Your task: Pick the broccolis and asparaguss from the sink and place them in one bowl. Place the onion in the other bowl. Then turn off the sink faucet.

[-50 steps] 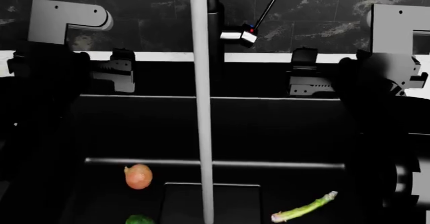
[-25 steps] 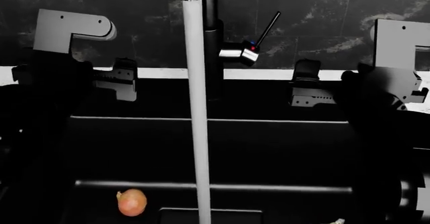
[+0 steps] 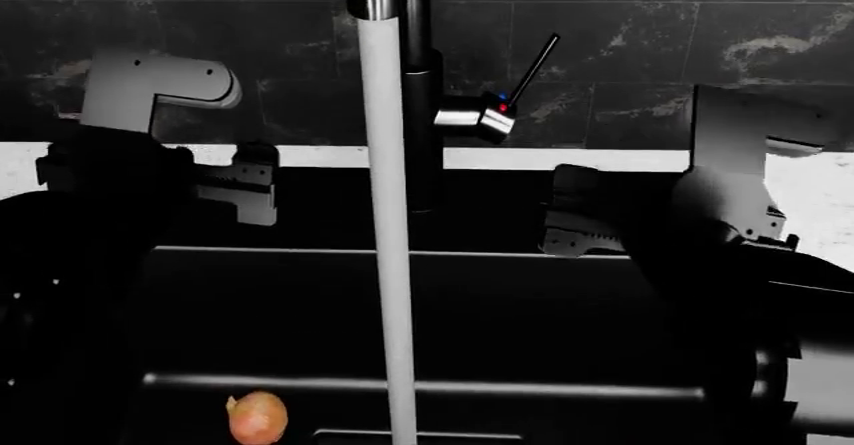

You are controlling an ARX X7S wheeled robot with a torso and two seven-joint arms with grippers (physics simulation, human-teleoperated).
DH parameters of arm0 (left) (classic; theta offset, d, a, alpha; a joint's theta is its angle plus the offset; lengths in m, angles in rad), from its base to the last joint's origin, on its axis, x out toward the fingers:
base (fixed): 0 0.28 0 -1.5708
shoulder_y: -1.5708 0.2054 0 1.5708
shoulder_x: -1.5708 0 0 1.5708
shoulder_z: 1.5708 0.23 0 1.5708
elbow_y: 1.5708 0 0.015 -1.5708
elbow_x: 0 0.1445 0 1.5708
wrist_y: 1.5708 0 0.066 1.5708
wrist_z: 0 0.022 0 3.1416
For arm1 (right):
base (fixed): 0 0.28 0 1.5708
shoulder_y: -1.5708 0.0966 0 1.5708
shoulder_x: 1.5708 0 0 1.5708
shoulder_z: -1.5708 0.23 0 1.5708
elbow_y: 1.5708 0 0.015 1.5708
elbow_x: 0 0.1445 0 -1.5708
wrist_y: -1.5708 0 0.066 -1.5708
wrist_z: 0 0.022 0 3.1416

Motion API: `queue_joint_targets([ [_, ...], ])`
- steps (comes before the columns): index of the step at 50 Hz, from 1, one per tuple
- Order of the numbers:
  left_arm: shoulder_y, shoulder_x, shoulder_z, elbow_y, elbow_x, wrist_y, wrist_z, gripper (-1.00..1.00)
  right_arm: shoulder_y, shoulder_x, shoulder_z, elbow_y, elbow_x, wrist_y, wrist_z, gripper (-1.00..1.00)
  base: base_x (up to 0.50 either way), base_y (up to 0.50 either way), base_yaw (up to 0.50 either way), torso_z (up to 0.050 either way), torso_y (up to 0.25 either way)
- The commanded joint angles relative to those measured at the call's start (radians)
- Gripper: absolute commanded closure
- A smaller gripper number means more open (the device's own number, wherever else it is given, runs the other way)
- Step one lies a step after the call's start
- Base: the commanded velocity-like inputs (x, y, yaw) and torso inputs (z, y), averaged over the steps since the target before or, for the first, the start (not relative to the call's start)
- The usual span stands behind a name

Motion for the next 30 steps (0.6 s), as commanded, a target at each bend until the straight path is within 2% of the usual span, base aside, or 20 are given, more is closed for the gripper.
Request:
queue_joint_targets([
  [1,0.023,0.000,0.001,0.010,-0.012,0.004,-0.002,-1.00,-0.019,-0.126,0.096,-0.046,-0.020,0.150,0.231,-1.00,0.00,0.00,0.00,0.000,0.000],
  [10,0.035,-0.005,0.000,0.012,-0.021,0.009,-0.001,-1.00,-0.093,-0.195,0.201,-0.036,-0.064,0.137,0.396,-1.00,0.00,0.00,0.00,0.000,0.000],
  [13,0.037,-0.001,-0.001,0.008,-0.023,0.015,-0.004,-1.00,-0.118,-0.216,0.283,0.020,-0.047,0.086,0.409,-1.00,0.00,0.00,0.00,0.000,0.000],
  [17,0.045,-0.006,-0.001,0.016,-0.028,0.016,-0.001,-1.00,-0.141,-0.228,0.322,0.083,-0.036,0.017,0.407,-1.00,0.00,0.00,0.00,0.000,0.000],
  [30,0.062,-0.021,-0.009,0.033,-0.043,0.016,-0.002,-1.00,-0.071,-0.185,0.381,0.498,-0.076,-0.281,0.399,-1.00,0.00,0.00,0.00,0.000,0.000],
])
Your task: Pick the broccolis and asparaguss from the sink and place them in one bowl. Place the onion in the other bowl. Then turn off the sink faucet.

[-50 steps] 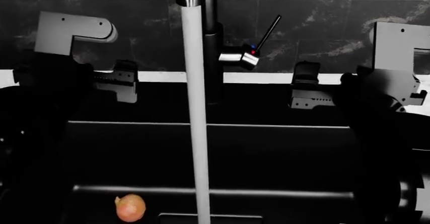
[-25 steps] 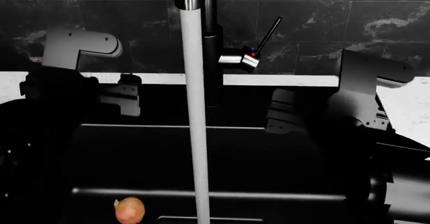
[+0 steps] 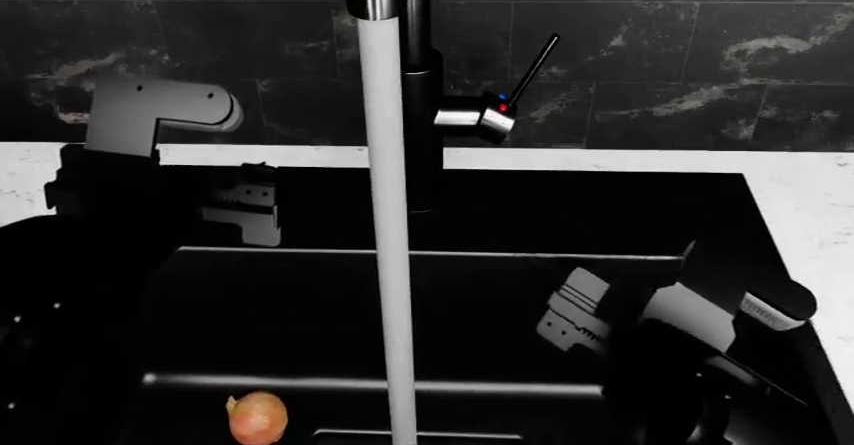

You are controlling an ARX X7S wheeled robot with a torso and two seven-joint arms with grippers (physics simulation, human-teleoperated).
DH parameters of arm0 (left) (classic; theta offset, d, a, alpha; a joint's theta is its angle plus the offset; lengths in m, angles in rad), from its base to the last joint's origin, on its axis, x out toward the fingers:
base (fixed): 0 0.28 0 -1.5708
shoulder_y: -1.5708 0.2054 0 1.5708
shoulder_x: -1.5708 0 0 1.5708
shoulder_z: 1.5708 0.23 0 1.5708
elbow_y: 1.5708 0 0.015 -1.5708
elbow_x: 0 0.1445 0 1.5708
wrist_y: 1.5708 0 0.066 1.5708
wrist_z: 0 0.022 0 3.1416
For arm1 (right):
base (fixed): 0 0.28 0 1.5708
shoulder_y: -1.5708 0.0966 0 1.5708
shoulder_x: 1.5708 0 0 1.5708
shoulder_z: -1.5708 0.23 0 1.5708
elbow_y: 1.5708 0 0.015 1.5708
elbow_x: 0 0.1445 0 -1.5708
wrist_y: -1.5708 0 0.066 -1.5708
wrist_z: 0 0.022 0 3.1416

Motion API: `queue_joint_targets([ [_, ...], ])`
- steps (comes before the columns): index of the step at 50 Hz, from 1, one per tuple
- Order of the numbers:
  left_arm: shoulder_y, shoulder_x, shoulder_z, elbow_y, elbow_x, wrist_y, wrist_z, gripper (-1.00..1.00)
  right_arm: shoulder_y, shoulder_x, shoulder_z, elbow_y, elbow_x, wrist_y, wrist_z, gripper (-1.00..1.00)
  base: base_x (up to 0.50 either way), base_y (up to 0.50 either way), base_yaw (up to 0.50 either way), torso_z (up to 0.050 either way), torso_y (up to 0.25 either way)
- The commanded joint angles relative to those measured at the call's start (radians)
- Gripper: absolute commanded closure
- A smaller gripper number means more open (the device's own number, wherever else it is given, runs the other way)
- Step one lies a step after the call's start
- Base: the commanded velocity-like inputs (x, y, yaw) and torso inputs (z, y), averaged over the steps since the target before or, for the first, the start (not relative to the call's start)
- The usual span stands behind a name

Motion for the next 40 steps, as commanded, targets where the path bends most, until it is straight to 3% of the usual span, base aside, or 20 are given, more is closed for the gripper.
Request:
queue_joint_targets([
  [1,0.013,-0.014,-0.006,0.013,-0.012,0.000,0.000,-1.00,0.037,0.014,0.065,0.302,-0.028,-0.211,0.015,-1.00,0.00,0.00,0.00,0.000,0.000],
  [5,0.016,-0.015,-0.005,0.021,-0.015,-0.002,-0.002,-1.00,0.056,0.027,0.075,0.402,-0.040,-0.284,0.023,-1.00,0.00,0.00,0.00,0.000,0.000],
  [12,0.022,-0.009,0.000,0.005,-0.015,0.014,0.002,-1.00,-0.010,0.024,0.096,0.311,-0.047,-0.281,0.105,-1.00,0.00,0.00,0.00,0.000,0.000],
  [18,0.031,-0.012,0.000,0.015,-0.021,0.012,-0.002,-1.00,-0.032,0.031,0.094,0.396,-0.056,-0.342,0.084,-1.00,0.00,0.00,0.00,0.000,0.000],
  [26,0.042,-0.022,0.000,0.027,-0.026,0.008,-0.003,-1.00,0.073,0.094,0.092,0.794,-0.084,-0.566,0.004,-1.00,0.00,0.00,0.00,0.000,0.000],
  [33,0.050,-0.026,-0.040,0.074,-0.051,0.026,-0.020,-1.00,0.073,0.089,0.140,0.815,-0.113,-0.561,-0.009,-1.00,0.00,0.00,0.00,0.000,0.000],
  [40,0.077,-0.059,-0.040,0.197,-0.074,-0.048,-0.047,-1.00,0.064,0.086,0.195,0.815,-0.167,-0.563,-0.008,-1.00,0.00,0.00,0.00,0.000,0.000],
])
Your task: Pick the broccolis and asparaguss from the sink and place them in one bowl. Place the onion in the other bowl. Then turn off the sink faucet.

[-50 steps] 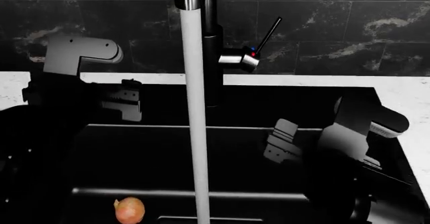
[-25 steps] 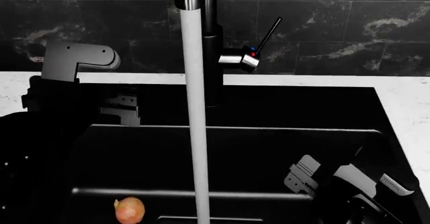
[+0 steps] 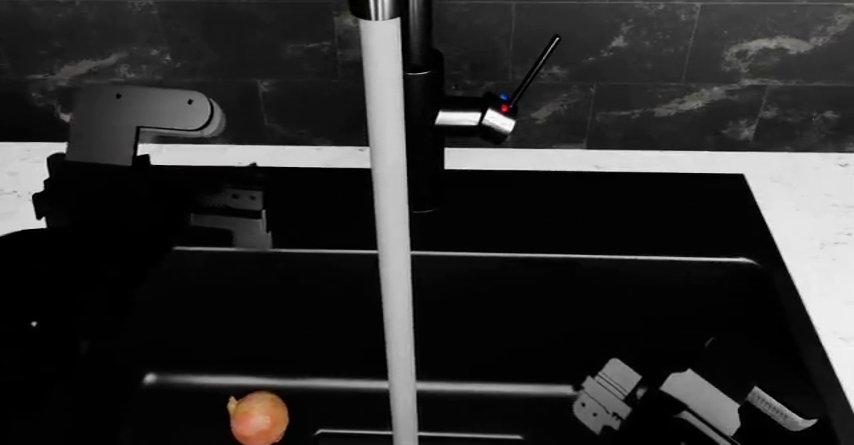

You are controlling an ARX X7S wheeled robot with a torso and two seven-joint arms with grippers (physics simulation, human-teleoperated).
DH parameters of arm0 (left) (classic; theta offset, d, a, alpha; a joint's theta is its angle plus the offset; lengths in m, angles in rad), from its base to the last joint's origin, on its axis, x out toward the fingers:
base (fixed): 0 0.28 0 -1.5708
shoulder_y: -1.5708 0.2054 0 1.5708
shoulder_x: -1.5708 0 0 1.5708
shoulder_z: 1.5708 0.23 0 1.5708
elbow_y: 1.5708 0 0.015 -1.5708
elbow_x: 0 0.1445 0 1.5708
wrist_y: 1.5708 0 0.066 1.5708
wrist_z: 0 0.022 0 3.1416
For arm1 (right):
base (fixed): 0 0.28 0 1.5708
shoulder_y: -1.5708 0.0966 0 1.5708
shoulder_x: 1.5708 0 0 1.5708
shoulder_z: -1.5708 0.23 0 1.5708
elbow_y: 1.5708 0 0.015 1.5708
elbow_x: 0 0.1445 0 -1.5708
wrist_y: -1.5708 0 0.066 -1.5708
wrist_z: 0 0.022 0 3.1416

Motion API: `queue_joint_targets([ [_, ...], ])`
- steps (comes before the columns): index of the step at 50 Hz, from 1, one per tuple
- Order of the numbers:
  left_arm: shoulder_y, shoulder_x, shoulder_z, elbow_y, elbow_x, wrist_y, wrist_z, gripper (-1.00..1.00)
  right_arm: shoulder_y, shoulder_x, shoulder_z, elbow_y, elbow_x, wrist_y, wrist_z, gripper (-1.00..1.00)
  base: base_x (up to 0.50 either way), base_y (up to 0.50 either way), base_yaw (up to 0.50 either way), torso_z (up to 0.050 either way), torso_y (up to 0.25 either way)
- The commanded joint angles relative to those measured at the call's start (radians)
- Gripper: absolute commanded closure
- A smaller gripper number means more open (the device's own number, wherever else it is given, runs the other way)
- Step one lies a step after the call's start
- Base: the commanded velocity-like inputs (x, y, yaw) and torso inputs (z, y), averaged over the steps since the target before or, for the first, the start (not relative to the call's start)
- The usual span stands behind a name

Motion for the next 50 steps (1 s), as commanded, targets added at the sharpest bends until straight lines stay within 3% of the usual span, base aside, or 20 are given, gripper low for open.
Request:
queue_joint_targets([
  [1,0.031,-0.036,-0.017,0.141,-0.035,-0.060,-0.030,-1.00,-0.027,0.035,0.100,0.122,0.034,-0.066,-0.020,-1.00,0.00,0.00,0.00,0.000,0.000],
  [6,0.057,-0.056,-0.014,0.238,-0.035,-0.020,-0.020,-1.00,-0.038,0.036,0.147,0.122,-0.004,-0.072,-0.022,-1.00,0.00,0.00,0.00,0.000,0.000],
  [22,0.062,-0.089,-0.043,0.393,-0.084,-0.110,-0.066,-1.00,-0.063,0.022,0.280,0.122,-0.090,-0.071,-0.053,-1.00,0.00,0.00,0.00,0.000,-0.031],
  [39,0.058,-0.088,-0.061,0.458,-0.110,-0.141,-0.099,-1.00,-0.076,0.017,0.360,0.122,-0.145,-0.077,-0.073,-1.00,0.00,0.00,0.00,0.000,-0.194],
  [48,0.064,-0.082,-0.078,0.470,-0.135,-0.156,-0.108,-1.00,-0.069,0.012,0.366,0.122,-0.165,-0.082,-0.095,-1.00,0.00,0.00,0.00,0.000,-0.024],
  [49,0.065,-0.078,-0.079,0.468,-0.137,-0.158,-0.111,-1.00,-0.067,0.012,0.364,0.122,-0.169,-0.080,-0.090,1.00,0.00,0.00,0.00,0.000,-0.012],
  [50,0.066,-0.080,-0.077,0.469,-0.140,-0.163,-0.109,-1.00,-0.063,0.012,0.355,0.122,-0.178,-0.079,-0.087,1.00,0.00,0.00,0.00,0.000,-0.011],
])
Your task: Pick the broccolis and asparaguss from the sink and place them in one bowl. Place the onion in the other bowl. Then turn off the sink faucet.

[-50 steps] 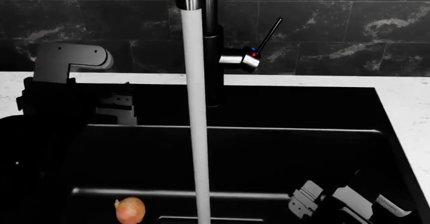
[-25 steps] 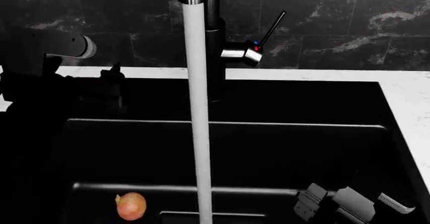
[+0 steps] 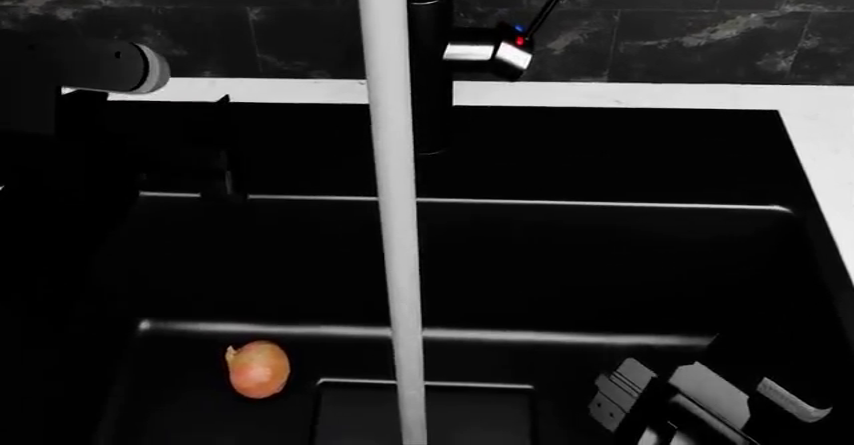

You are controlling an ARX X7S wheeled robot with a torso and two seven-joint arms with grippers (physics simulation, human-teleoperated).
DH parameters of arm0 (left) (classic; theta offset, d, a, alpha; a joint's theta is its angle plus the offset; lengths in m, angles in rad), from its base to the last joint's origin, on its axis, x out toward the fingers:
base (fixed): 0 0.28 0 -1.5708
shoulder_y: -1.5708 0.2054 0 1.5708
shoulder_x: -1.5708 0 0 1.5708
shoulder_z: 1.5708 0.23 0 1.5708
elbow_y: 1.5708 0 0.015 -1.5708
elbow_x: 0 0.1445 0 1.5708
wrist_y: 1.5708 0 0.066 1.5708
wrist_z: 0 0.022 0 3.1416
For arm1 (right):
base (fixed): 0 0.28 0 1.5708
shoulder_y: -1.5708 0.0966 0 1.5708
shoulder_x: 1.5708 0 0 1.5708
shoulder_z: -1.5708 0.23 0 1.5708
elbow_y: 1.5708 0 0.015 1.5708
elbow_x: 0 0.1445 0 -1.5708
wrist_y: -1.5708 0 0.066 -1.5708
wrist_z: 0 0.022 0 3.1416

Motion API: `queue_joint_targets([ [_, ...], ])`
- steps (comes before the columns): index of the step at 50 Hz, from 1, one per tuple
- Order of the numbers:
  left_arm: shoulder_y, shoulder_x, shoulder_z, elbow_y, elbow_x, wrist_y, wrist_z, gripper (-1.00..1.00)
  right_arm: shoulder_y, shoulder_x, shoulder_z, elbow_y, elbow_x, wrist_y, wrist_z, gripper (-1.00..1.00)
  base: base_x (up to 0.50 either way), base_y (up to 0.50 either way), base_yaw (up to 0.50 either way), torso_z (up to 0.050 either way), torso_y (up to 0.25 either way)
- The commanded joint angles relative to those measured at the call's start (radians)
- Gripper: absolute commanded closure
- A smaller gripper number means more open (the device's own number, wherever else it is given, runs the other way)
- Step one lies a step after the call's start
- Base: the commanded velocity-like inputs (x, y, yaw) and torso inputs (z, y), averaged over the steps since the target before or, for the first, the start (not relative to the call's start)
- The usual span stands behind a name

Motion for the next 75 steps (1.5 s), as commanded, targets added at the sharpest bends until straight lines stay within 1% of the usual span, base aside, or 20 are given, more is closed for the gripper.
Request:
queue_joint_targets([
  [1,0.006,0.002,-0.016,0.022,-0.029,-0.026,-0.010,-1.00,-0.119,0.047,0.005,0.095,0.263,-0.065,-0.047,1.00,0.00,0.00,0.00,0.000,-0.009],
  [19,0.007,0.003,-0.022,0.016,-0.049,-0.044,-0.020,-1.00,-0.062,0.049,-0.018,0.094,0.257,-0.026,-0.082,1.00,0.00,0.00,-0.01,0.000,-0.005],
  [28,0.015,0.000,-0.026,0.022,-0.064,-0.055,-0.021,-1.00,0.024,0.003,-0.077,0.069,0.225,-0.010,-0.116,1.00,0.00,0.00,0.00,0.000,-0.002],
  [33,0.021,-0.003,-0.030,0.026,-0.073,-0.060,-0.021,-1.00,-0.035,-0.083,-0.121,-0.272,0.236,0.199,-0.112,1.00,0.00,0.00,0.00,0.000,0.000],
  [37,0.026,-0.005,-0.031,0.032,-0.080,-0.062,-0.021,-1.00,-0.091,-0.084,-0.289,-0.484,0.418,0.332,-0.035,1.00,0.00,0.00,0.00,0.000,0.000],
  [40,0.033,-0.008,-0.034,0.043,-0.088,-0.066,-0.021,-1.00,-0.116,-0.080,-0.381,-0.631,0.475,0.427,-0.005,1.00,0.00,0.00,0.00,0.000,0.000],
  [43,0.037,-0.007,-0.034,0.051,-0.092,-0.069,-0.023,-1.00,-0.140,-0.075,-0.425,-0.751,0.500,0.501,0.019,1.00,0.00,0.00,0.00,0.000,0.000],
  [46,0.039,-0.010,-0.034,0.052,-0.094,-0.068,-0.022,-1.00,-0.152,-0.062,-0.504,-0.840,0.494,0.553,0.022,1.00,0.00,0.00,0.00,0.000,0.000],
  [54,0.042,-0.013,-0.043,0.055,-0.114,-0.093,-0.029,-1.00,-0.129,-0.054,-0.533,-1.036,0.569,0.733,0.044,1.00,0.00,0.00,0.00,0.000,0.000],
  [59,0.051,-0.015,-0.057,0.060,-0.142,-0.131,-0.039,-1.00,-0.097,0.022,-0.687,-1.194,0.587,0.867,0.013,1.00,0.00,0.00,0.00,0.000,0.000],
  [61,0.054,-0.014,-0.054,0.071,-0.154,-0.164,-0.054,-1.00,-0.106,0.040,-0.714,-1.258,0.594,0.826,-0.008,1.00,0.00,0.00,0.00,0.000,0.000],
  [62,0.055,-0.012,-0.050,0.081,-0.159,-0.176,-0.060,-1.00,-0.099,0.045,-0.717,-1.265,0.605,0.843,-0.018,1.00,0.00,0.00,0.00,0.000,0.000],
  [65,0.046,-0.015,-0.075,0.110,-0.217,-0.274,-0.087,-1.00,-0.085,0.077,-0.763,-1.313,0.611,0.838,-0.040,1.00,0.00,0.00,0.00,0.000,0.000],
  [66,0.045,0.013,-0.135,0.109,-0.268,-0.333,-0.132,-1.00,-0.074,0.085,-0.768,-1.327,0.612,0.846,-0.039,1.00,0.00,0.00,0.00,0.000,0.000],
  [67,0.044,0.005,-0.126,0.134,-0.279,-0.357,-0.134,-1.00,-0.067,0.091,-0.767,-1.342,0.620,0.847,-0.048,1.00,0.00,0.00,0.00,0.000,0.000],
  [68,0.045,0.029,-0.168,0.130,-0.327,-0.433,-0.177,-1.00,-0.052,0.113,-0.794,-1.360,0.620,0.859,-0.055,1.00,0.00,0.00,0.00,0.000,0.000],
  [69,0.049,0.026,-0.162,0.144,-0.347,-0.473,-0.186,-1.00,-0.030,0.135,-0.825,-1.372,0.627,0.873,-0.073,1.00,0.00,0.00,0.00,0.000,0.000],
  [71,0.047,0.031,-0.161,0.157,-0.405,-0.585,-0.213,-1.00,0.006,0.123,-0.769,-1.389,0.641,0.936,-0.059,1.00,0.00,0.00,0.00,0.000,0.000],
  [72,0.045,0.051,-0.188,0.135,-0.420,-0.625,-0.254,-1.00,0.015,0.132,-0.779,-1.401,0.641,0.952,-0.056,1.00,0.00,0.00,0.00,0.000,0.000],
  [75,0.017,0.031,-0.150,0.015,-0.692,-0.644,-0.434,-1.00,0.018,0.138,-0.769,-1.435,0.649,0.994,-0.046,1.00,0.00,0.00,0.00,0.000,0.000],
])
